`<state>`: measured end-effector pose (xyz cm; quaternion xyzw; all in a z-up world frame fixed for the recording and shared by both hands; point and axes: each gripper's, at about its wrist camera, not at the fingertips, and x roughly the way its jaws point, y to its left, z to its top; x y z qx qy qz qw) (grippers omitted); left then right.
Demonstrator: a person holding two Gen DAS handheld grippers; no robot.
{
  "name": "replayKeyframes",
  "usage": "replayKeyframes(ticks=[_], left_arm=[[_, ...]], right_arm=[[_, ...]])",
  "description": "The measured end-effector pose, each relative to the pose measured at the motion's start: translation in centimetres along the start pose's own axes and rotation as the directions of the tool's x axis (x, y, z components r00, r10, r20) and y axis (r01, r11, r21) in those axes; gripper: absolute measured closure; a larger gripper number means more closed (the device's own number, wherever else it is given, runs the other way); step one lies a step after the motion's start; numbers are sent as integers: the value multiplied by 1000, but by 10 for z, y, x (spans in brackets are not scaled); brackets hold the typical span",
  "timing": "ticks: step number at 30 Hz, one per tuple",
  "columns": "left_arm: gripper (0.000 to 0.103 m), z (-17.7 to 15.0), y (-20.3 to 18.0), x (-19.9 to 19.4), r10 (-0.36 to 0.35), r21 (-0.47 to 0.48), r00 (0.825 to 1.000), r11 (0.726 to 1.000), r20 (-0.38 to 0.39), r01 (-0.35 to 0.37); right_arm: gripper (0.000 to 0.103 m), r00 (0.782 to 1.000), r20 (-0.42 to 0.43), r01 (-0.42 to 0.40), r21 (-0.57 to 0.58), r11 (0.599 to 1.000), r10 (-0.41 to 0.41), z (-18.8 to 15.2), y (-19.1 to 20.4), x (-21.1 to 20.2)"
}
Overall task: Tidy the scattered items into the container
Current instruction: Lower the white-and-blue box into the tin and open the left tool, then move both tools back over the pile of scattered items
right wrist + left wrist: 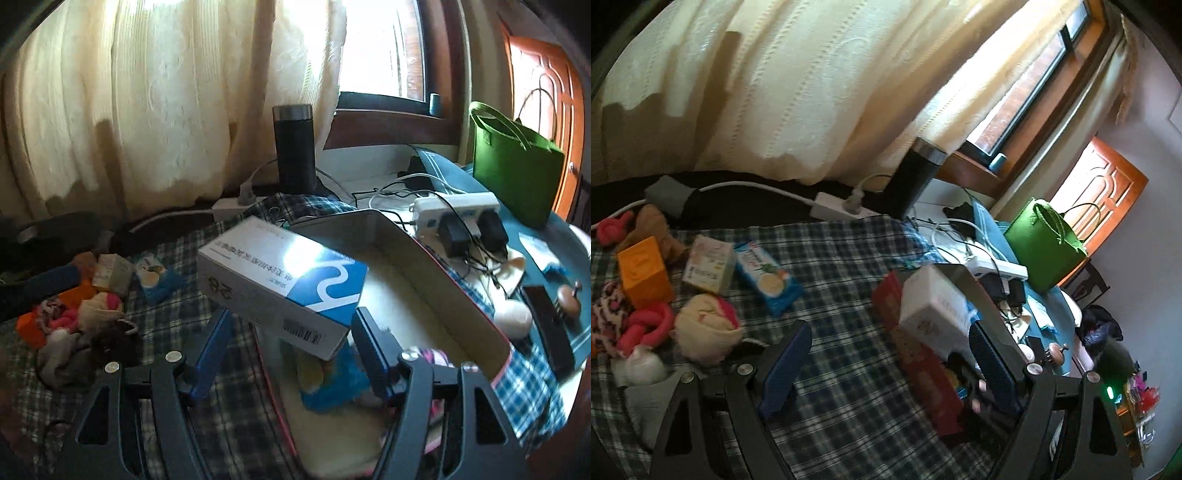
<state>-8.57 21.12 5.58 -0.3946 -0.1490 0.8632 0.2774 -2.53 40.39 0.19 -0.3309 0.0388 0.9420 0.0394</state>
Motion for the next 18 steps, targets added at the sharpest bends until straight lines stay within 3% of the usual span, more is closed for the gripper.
replayKeyframes(ticks=[3, 6, 9, 12, 16, 18], left_arm=[[14, -1, 14, -9, 20, -9, 1000, 1000, 0, -20], [14, -3, 33, -20, 48, -28, 999, 998, -1, -48], [14, -7, 56, -30, 80, -55, 997, 995, -6, -80], [14, -11, 81, -41, 113, -87, 994, 990, -6, -113], [14, -19, 115, -55, 181, -124, 983, 976, -9, -181], [14, -23, 130, -59, 201, -147, 980, 969, -14, -201]], right_arm=[[32, 999, -37, 28, -13, 1000, -29, 10, 3, 19], [32, 991, -61, 116, 14, 993, -115, 17, -4, 35], [32, 988, -101, 123, 96, 988, -114, 19, -20, 43], [32, 985, -85, 158, 110, 981, -149, 19, -25, 35], [32, 987, -52, 154, 114, 981, -149, 17, -21, 16], [32, 994, -27, 104, 103, 989, -101, 16, -10, 5]])
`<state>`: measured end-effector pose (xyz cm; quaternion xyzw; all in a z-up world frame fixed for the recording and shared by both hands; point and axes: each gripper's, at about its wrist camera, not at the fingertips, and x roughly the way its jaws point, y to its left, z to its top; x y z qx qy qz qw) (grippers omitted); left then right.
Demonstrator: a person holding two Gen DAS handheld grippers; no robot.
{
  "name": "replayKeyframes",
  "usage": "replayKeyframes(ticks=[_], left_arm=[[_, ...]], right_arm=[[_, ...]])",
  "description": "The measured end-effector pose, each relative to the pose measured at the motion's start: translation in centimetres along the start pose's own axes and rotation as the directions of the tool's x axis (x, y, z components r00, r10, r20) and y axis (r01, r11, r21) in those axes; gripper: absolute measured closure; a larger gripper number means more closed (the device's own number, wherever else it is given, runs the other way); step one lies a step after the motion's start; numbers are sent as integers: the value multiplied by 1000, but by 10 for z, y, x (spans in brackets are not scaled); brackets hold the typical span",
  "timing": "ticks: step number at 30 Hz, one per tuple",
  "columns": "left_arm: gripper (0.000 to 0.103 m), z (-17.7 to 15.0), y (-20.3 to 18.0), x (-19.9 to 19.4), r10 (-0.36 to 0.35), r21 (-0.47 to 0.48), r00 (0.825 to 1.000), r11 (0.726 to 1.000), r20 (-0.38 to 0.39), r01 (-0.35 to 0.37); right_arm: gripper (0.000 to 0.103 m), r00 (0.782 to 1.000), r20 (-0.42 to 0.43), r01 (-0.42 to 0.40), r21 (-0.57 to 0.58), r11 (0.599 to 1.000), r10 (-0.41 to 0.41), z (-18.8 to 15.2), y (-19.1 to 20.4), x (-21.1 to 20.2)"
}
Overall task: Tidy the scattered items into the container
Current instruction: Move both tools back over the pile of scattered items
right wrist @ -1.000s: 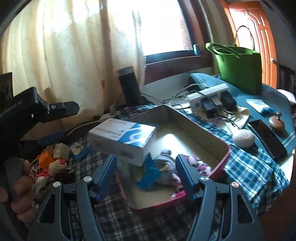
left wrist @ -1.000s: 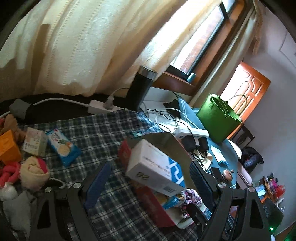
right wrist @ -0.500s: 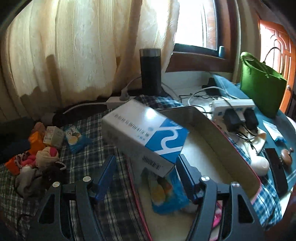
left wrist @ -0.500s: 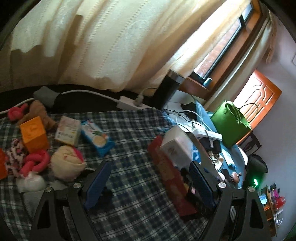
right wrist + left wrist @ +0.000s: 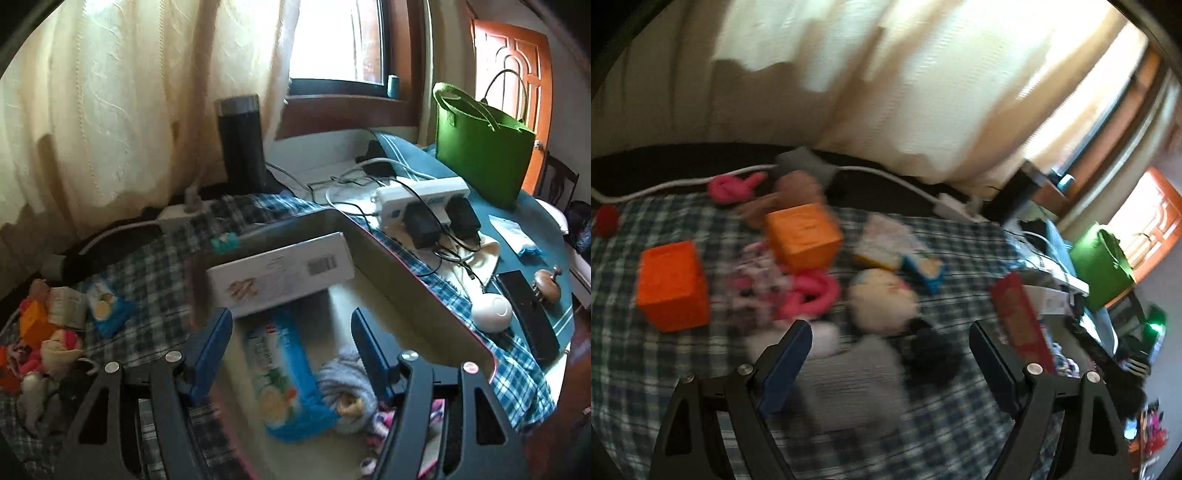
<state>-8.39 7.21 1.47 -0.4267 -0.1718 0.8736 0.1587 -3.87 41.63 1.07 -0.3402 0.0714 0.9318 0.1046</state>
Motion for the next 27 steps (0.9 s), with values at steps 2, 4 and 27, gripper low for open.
replayKeyframes(ticks=[2, 4, 27], left_arm=[[14, -2, 14, -1, 18, -21, 1000, 1000, -5, -18], [14, -5, 24, -3, 18, -32, 1000, 999, -10, -18], [14, 4, 112, -37, 23, -209, 997, 978, 70, -8]], right_arm=[[32, 997, 15, -70, -31, 997, 71, -3, 15, -12], [32, 990, 14, -139, -70, 988, 140, -10, 33, -21], [22, 787, -334, -588, -154, 794, 518, -81, 202, -19]])
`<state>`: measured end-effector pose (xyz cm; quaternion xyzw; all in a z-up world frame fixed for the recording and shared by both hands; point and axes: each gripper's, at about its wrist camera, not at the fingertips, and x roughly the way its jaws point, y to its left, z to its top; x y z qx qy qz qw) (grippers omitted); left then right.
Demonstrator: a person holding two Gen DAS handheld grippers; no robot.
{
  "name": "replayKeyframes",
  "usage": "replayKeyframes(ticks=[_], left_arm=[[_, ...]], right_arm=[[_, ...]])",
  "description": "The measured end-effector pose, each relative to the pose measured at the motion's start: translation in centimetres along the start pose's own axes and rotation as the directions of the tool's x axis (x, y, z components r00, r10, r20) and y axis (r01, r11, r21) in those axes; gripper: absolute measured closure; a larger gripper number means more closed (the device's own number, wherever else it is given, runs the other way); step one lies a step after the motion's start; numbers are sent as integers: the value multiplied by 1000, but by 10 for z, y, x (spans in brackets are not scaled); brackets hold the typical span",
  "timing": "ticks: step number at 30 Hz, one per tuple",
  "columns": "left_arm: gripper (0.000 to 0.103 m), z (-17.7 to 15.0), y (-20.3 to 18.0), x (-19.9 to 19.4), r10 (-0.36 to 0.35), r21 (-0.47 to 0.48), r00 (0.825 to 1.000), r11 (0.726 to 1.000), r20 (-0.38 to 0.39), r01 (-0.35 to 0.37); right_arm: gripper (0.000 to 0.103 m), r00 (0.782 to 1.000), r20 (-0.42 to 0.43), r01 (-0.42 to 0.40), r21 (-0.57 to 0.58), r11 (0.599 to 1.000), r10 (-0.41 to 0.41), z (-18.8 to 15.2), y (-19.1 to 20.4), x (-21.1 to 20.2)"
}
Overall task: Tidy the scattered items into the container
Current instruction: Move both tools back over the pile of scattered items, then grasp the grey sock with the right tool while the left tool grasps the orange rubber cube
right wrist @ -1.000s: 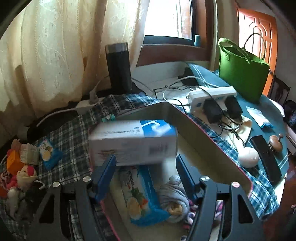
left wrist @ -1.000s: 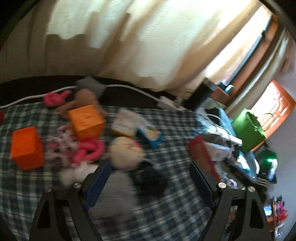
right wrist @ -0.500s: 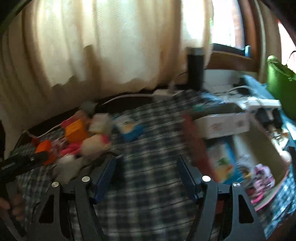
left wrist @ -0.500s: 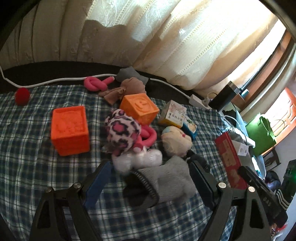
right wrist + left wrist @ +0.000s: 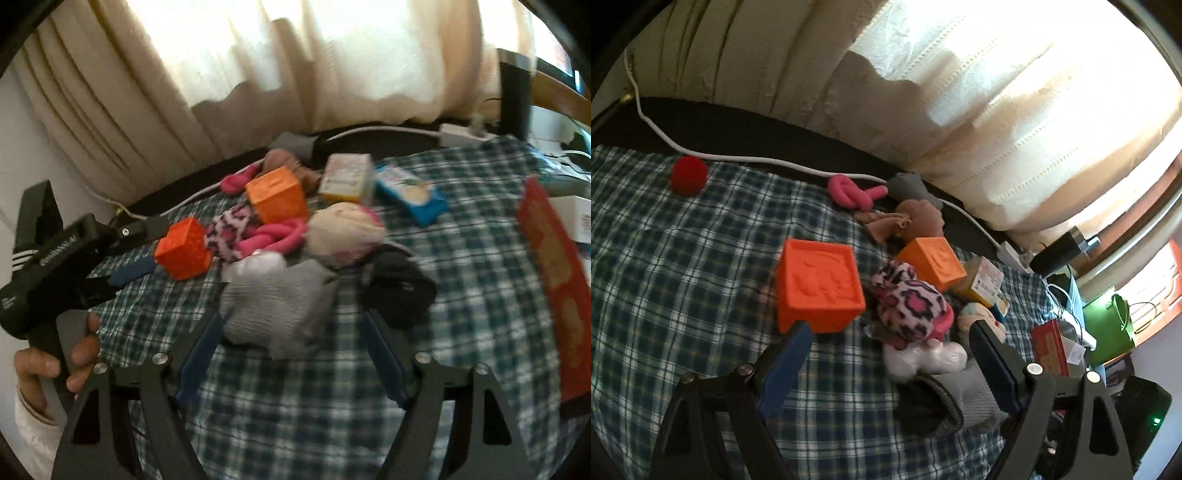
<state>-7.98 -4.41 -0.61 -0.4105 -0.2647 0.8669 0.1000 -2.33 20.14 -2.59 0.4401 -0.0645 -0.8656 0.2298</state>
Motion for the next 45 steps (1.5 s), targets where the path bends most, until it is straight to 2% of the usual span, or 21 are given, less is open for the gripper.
replayKeyframes(ticks=[4, 11, 13, 14, 18, 21, 25, 28, 31, 33, 34, 41, 43, 44, 45], left_arm=[[14, 7, 12, -4, 15, -23, 1000, 1000, 16, -15], [14, 16, 36, -4, 44, -98, 999, 994, 30, -41], [14, 16, 38, -1, 53, -98, 998, 994, 30, -50], [14, 15, 37, 1, 59, -92, 998, 994, 29, -56], [14, 13, 31, 11, 89, -44, 996, 995, 23, -88], [14, 9, 21, 23, 142, 26, 989, 989, 30, -143], [14, 7, 12, 42, 240, 104, 970, 964, 39, -243], [14, 7, 15, 52, 299, 107, 952, 947, 58, -304], [15, 9, 24, 57, 308, 81, 950, 947, 52, -311], [24, 10, 27, 57, 281, 70, 958, 956, 50, -284], [37, 10, 26, 56, 266, 71, 963, 961, 49, -269], [41, 8, 19, 43, 258, 88, 963, 960, 82, -265], [44, 8, 14, 34, 255, 96, 960, 959, 111, -266], [46, 7, 12, 30, 252, 98, 960, 959, 122, -265], [47, 6, 9, 26, 245, 100, 961, 961, 131, -258]], right_arm=[[22, 999, -48, 5, 0, 1000, -5, 1, 8, 27], [22, 999, -41, 17, 4, 1000, -16, 1, 9, 45], [28, 999, -31, 35, -18, 999, -36, -1, 11, 44], [43, 998, -25, 54, -32, 998, -54, -3, 12, 43], [58, 997, 4, 81, -52, 995, -81, -7, 12, 33], [59, 995, 30, 99, -53, 994, -97, -11, 10, 23], [59, 992, 47, 117, -47, 992, -115, -12, 6, 16], [59, 991, 55, 124, -39, 992, -121, -13, 3, 11], [59, 990, 66, 130, -36, 991, -127, -14, 1, 8], [59, 988, 78, 133, -35, 990, -130, -14, 2, 6], [59, 988, 86, 134, -36, 990, -131, -15, 2, 4], [61, 978, 156, 146, -35, 989, -138, -17, 7, -18], [67, 975, 170, 145, -22, 989, -139, -17, 4, -26], [76, 975, 171, 146, -17, 989, -141, -17, 2, -28], [80, 975, 169, 148, -14, 989, -144, -17, -1, -29]])
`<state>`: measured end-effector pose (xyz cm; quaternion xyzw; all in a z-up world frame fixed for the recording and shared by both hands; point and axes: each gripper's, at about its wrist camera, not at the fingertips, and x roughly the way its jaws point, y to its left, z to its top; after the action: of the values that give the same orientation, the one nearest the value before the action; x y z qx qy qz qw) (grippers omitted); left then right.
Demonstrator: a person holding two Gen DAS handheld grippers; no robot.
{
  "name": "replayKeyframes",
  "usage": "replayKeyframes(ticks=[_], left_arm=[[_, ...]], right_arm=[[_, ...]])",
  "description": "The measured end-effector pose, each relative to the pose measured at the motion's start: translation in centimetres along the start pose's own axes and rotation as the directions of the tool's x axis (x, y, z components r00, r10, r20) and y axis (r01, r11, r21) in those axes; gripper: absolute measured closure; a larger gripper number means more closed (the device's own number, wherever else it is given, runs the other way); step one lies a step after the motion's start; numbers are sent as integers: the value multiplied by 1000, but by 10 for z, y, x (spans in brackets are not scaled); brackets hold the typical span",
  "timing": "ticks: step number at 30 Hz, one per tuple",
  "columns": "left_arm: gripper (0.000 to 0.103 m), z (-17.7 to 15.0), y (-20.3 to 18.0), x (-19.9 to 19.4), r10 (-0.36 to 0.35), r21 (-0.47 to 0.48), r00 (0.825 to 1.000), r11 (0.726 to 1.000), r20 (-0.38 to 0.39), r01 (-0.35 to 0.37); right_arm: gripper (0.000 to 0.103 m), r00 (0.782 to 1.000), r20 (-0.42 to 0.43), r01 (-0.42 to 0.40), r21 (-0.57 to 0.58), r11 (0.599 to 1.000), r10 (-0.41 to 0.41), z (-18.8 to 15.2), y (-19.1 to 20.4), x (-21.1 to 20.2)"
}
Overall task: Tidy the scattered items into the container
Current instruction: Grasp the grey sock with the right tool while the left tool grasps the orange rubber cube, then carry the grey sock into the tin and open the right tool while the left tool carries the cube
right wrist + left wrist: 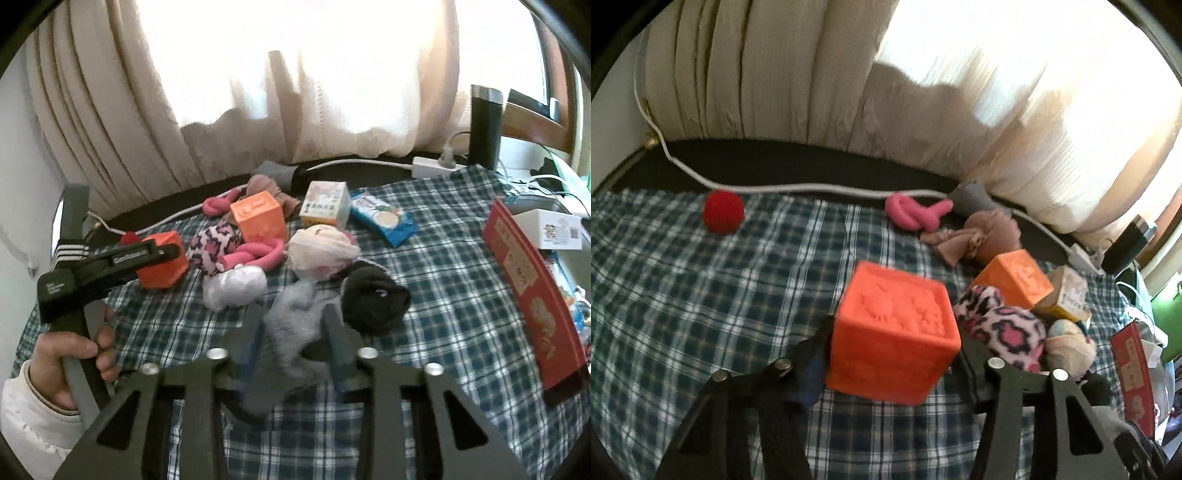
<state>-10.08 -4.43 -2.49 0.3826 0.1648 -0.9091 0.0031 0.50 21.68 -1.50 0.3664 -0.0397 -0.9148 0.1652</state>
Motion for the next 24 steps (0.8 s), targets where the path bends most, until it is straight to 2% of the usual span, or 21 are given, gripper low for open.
replayKeyframes(ticks=[11, 13, 14, 15, 21, 22, 23, 24], left_arm=[[48, 1, -16, -41, -86, 26, 994, 996, 61, 85], [48, 2, -16, -47, -102, 27, 992, 995, 72, 101], [48, 2, -17, -48, -110, 27, 991, 994, 76, 108], [48, 2, -18, -50, -116, 28, 990, 993, 80, 114], [48, 0, -21, -56, -142, 35, 987, 990, 73, 140], [48, 0, -21, -56, -144, 37, 987, 989, 70, 142], [48, -1, -22, -56, -146, 38, 987, 989, 68, 144], [48, -1, -22, -55, -148, 39, 987, 989, 67, 146]], right_arm=[[79, 1000, -26, -10, 62, 998, 12, -7, -20, -2], [61, 999, -36, -15, 78, 997, 17, -7, -23, -1], [29, 999, -49, -13, 96, 995, 18, -7, -25, 2], [12, 998, -57, -13, 117, 993, 20, -8, -28, 4], [15, 992, -116, -39, 142, 989, 56, -13, -26, 23], [18, 990, -131, -38, 136, 990, 56, -15, -24, 26], [33, 988, -145, -38, 131, 991, 57, -17, -23, 30], [43, 986, -159, -37, 125, 991, 57, -19, -21, 34]])
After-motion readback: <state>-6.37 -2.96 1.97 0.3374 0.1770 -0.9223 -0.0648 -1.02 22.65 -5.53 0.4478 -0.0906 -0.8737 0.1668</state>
